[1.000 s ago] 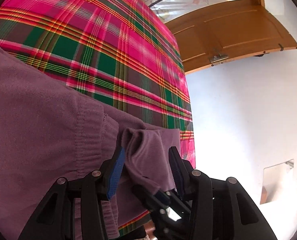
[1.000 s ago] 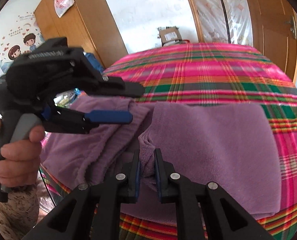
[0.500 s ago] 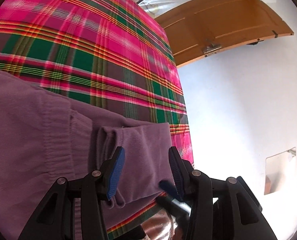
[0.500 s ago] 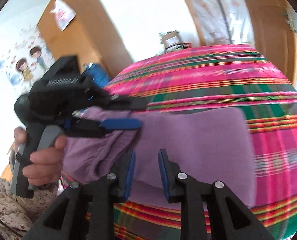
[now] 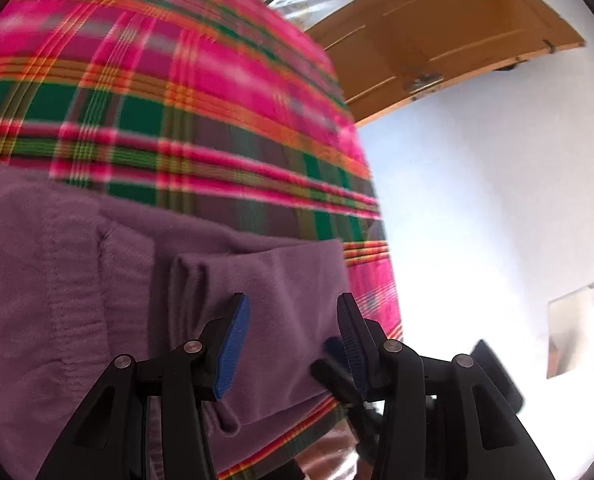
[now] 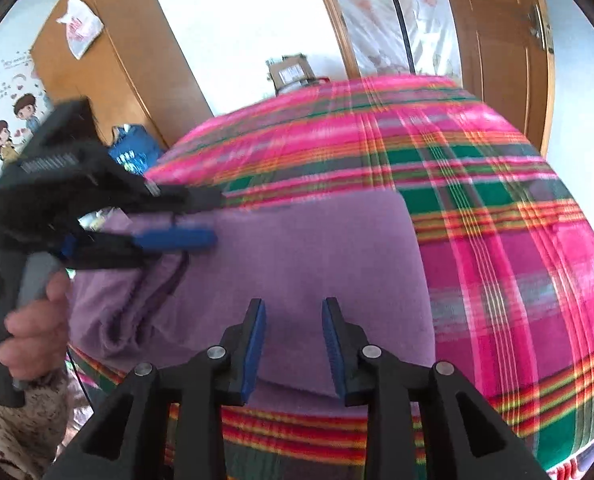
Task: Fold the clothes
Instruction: 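Lower the folded edge onto the garment and open both grippers, then grasp the ribbed waistband with the right gripper and lift it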
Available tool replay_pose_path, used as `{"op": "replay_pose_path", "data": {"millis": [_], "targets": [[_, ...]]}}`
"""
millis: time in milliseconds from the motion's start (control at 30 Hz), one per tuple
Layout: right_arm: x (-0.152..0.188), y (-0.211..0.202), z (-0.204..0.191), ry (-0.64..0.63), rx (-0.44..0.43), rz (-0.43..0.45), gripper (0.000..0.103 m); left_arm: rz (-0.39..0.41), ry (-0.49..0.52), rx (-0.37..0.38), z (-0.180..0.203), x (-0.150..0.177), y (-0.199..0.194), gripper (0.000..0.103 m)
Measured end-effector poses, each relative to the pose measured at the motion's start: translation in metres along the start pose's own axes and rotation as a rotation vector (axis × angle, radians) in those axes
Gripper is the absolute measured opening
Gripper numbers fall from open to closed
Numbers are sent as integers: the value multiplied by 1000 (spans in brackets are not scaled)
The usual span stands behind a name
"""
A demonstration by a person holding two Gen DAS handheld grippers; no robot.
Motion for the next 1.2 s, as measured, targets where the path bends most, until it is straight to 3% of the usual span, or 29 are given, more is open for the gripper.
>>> {"op": "replay_pose_path", "data": {"millis": [200, 300, 433, 500, 667, 867, 967, 1033, 1200], "targets": [[5, 15, -22, -81, 22, -16, 31, -36, -13, -18, -7, 4, 4, 47], [9, 18, -41, -182, 52, 9, 32, -31, -16, -15, -8, 5, 1, 47], [4, 21, -57, -238, 59, 58, 32, 16, -27, -7, -7, 2, -13, 47], [0, 35, -62, -225, 19, 18, 32, 34, -21, 10, -5, 1, -21, 47], [5, 41, -75, -301, 70, 2, 33, 65, -26, 38, -5, -2, -40, 47], [-8, 25, -83, -189, -31, 42, 33, 125, -41, 52, -15, 0, -69, 47], [-11, 34, -85, -45, -236, -54, 33, 167, -73, 48, -28, 4, -88, 47], [-12, 42, -83, 38, -311, -96, 35, 200, -92, 62, -34, 7, -103, 48], [-17, 52, -72, 174, -348, -111, 43, 240, -92, 106, -40, 14, -128, 53]]}}
Point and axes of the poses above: each gripper's, at about its wrist camera, not at the fingertips, and y roughly the way its jaws point, z to its right, x to its underside, the point moved 5 cm from there along y, roughly the way its jaws point, and after that the axes turned 2 degrees about y, right-handed, at the moved point
